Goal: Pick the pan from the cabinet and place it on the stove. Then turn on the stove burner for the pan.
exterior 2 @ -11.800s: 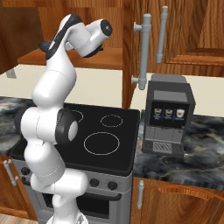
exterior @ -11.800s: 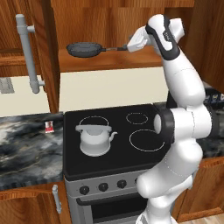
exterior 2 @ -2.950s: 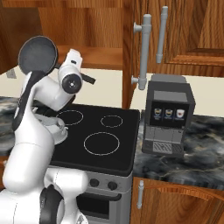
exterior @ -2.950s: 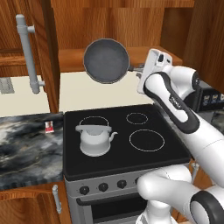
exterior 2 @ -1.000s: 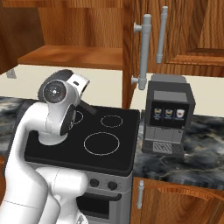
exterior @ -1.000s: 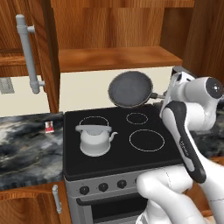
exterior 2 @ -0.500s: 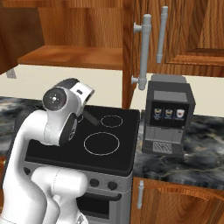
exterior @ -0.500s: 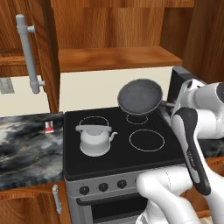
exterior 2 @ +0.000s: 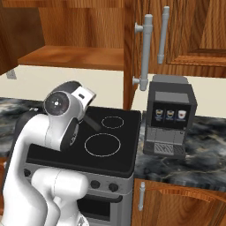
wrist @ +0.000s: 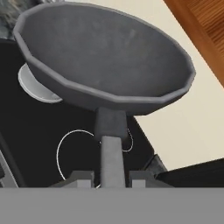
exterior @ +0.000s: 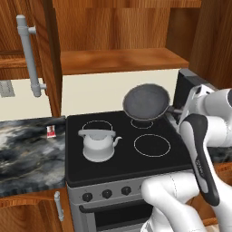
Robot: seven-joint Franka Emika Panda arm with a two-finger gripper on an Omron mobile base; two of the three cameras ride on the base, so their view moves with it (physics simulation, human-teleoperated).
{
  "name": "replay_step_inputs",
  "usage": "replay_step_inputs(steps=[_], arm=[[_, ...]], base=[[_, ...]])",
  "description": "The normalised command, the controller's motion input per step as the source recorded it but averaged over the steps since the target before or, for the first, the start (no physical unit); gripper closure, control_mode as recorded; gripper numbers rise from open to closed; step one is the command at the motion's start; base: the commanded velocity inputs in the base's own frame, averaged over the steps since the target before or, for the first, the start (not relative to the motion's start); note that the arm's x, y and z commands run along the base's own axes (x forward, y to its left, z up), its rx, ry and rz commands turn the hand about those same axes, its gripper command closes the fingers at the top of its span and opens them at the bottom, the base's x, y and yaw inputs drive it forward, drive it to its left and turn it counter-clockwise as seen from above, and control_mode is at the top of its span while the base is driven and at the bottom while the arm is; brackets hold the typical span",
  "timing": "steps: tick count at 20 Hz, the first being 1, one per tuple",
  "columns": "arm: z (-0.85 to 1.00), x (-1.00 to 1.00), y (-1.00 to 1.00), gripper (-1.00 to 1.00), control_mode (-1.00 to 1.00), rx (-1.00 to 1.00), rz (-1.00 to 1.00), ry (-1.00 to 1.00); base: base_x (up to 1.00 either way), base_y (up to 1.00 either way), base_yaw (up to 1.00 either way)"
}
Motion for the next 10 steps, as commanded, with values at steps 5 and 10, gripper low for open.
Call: replay_step_inputs(steps=[5,10], arm=[[-0.18,0.0,0.0,1.0,-1.0,0.0,-0.03,0.11],[-0.19,0.0,-0.01,1.0,-1.0,0.0,-0.07,0.09]], base=[[0.0,0.0,0.0],[0.0,0.0,0.0]])
